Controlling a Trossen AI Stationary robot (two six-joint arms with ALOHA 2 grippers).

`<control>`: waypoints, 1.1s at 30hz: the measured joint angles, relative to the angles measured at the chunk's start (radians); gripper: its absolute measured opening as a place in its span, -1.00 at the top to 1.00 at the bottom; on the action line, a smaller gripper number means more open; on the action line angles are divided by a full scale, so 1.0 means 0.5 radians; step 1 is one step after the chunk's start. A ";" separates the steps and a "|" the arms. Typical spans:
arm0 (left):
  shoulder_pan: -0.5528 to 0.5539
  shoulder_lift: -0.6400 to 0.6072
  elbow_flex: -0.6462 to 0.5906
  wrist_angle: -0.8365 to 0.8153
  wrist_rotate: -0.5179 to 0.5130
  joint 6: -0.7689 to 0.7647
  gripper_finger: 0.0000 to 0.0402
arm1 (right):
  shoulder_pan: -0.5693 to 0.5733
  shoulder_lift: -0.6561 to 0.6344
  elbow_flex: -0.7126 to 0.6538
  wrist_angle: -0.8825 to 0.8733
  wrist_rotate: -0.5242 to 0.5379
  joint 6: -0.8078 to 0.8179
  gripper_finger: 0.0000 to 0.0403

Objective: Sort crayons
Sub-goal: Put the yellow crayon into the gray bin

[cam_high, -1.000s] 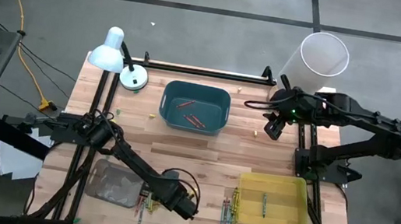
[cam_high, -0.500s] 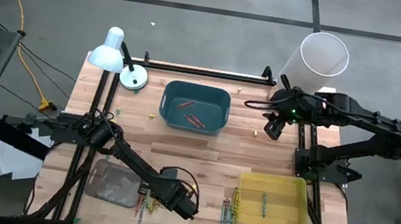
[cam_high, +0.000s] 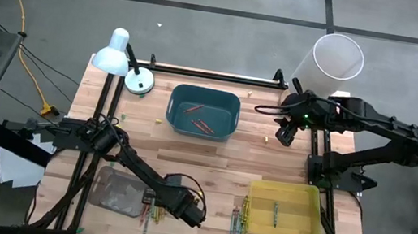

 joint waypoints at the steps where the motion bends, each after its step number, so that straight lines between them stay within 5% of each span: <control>1: 0.000 0.000 -0.004 0.017 0.002 -0.001 0.41 | 0.000 0.000 0.000 -0.001 0.000 0.000 0.20; 12: 0.006 0.001 -0.005 0.095 0.000 0.027 0.44 | 0.000 0.000 0.000 0.000 0.000 -0.001 0.20; 19: 0.011 0.007 -0.004 0.127 -0.027 0.088 0.92 | 0.000 0.000 0.000 -0.010 0.000 -0.001 0.20; 27: -0.026 -0.084 0.043 0.100 -0.040 0.209 0.99 | 0.000 0.000 0.000 -0.009 0.000 -0.001 0.20; 33: -0.111 -0.515 0.052 0.015 -0.447 0.252 1.00 | 0.000 0.000 0.000 -0.008 0.000 -0.067 0.20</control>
